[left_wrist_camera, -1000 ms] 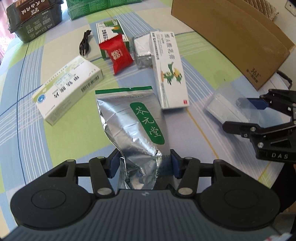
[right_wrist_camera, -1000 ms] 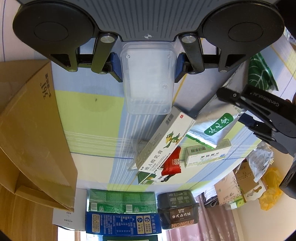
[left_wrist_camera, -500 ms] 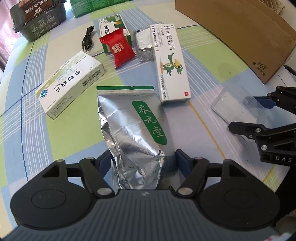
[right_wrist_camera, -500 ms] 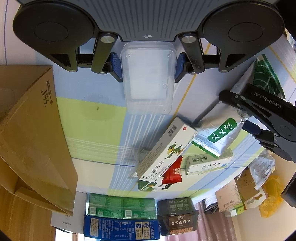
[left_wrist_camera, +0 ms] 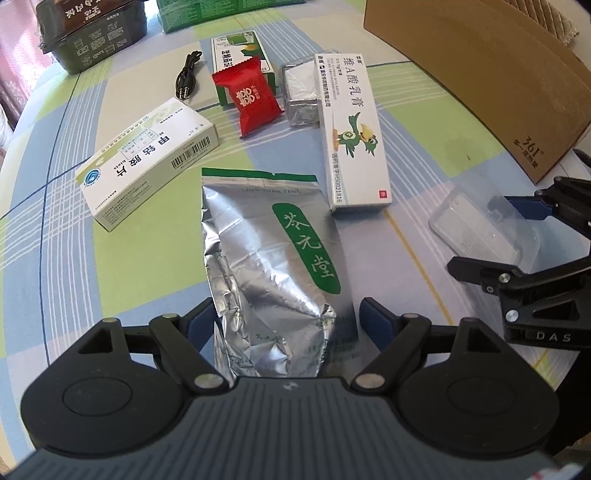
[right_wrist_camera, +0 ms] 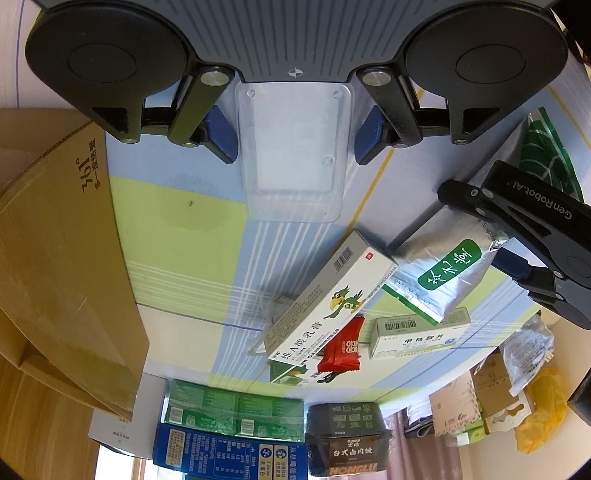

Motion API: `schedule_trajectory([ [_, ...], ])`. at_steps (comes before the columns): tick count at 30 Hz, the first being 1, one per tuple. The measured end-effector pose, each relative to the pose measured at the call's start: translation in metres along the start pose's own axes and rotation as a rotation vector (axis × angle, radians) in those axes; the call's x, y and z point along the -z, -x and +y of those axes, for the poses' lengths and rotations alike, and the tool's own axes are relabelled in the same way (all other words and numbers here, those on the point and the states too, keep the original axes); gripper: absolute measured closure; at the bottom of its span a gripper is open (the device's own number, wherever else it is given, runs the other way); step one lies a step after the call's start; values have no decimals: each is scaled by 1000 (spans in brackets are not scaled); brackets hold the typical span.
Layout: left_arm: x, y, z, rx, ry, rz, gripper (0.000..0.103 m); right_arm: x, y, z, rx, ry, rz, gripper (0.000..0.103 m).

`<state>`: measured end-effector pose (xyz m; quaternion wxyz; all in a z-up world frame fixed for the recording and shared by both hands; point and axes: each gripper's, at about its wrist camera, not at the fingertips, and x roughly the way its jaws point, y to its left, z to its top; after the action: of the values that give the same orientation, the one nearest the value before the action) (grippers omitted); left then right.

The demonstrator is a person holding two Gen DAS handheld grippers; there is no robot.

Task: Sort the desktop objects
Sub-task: 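Grasp the clear plastic box with the right gripper while the left gripper grasps the silver tea bag, then carry tea bag and clear box to the cardboard box and release them inside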

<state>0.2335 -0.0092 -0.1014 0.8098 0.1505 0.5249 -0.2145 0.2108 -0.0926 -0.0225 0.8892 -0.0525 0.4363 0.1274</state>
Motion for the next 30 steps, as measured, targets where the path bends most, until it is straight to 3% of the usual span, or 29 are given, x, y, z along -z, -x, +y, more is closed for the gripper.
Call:
schedule_trajectory([
  [3,0,3,-1,12,-4,-3,39,-2,2,1,-2,6,-4,49],
  [4,0,4,-2,19,-8,-2,46,-2,2,1,-3,4,1,49],
  [10,-1,12,-9,7,-24,-2,55,-2,12,3,-9,-1,-6,50],
  [22,0,50,-9,-11,22,-36,56,-15,50,0,-12,-26,-80,50],
  [30,-2,85,-30,-23,28,-75,56,-18,87,-10,-5,-60,-130,50],
])
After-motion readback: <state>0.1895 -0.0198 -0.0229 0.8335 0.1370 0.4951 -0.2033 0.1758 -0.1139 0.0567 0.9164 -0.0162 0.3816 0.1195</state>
